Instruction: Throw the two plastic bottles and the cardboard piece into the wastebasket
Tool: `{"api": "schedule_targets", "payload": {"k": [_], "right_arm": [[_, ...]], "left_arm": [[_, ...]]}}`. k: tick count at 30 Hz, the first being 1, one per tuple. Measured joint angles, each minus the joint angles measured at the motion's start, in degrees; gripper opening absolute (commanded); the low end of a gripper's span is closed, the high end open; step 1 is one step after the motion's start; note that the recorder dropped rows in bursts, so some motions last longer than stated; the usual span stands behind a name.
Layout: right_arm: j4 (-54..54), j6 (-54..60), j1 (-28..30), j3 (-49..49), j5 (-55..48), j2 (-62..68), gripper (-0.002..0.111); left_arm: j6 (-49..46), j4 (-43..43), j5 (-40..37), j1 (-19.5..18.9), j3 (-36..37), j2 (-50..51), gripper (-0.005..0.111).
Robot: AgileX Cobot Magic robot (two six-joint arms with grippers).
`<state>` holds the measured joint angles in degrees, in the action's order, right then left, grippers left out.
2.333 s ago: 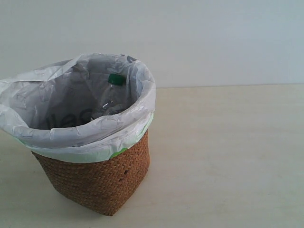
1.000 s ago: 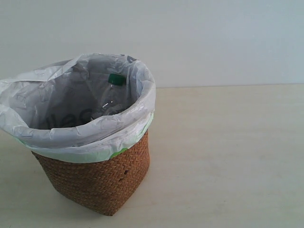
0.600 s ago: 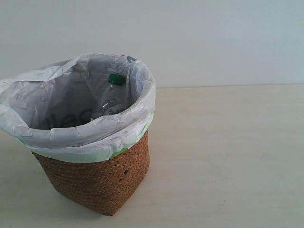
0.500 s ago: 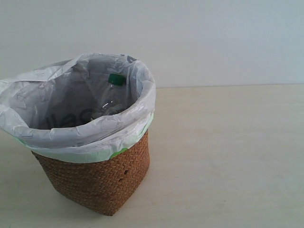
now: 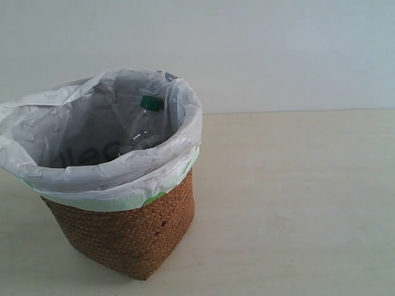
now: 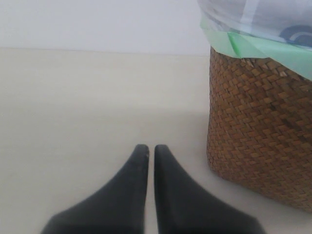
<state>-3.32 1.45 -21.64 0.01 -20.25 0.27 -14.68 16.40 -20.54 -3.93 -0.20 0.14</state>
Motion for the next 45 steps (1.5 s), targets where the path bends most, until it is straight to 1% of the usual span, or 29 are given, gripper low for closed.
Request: {"api": "schedule_targets", "payload": {"k": [7, 11, 45], "right_arm": [[0.18, -0.27, 4.87, 0.0, -0.45, 0.0, 0.0], [0.18, -0.57, 6.12, 0.0, -0.45, 0.0, 0.0], [0.18, -0.86, 6.16, 0.0, -0.56, 0.0, 0.0]], "left_arm": [[0.0, 0.0, 0.0, 0.0, 0.0, 0.0, 0.004], [0.0, 0.0, 0.0, 0.0, 0.0, 0.0, 0.004], [0.0, 0.0, 0.0, 0.0, 0.0, 0.0, 0.004]]}}
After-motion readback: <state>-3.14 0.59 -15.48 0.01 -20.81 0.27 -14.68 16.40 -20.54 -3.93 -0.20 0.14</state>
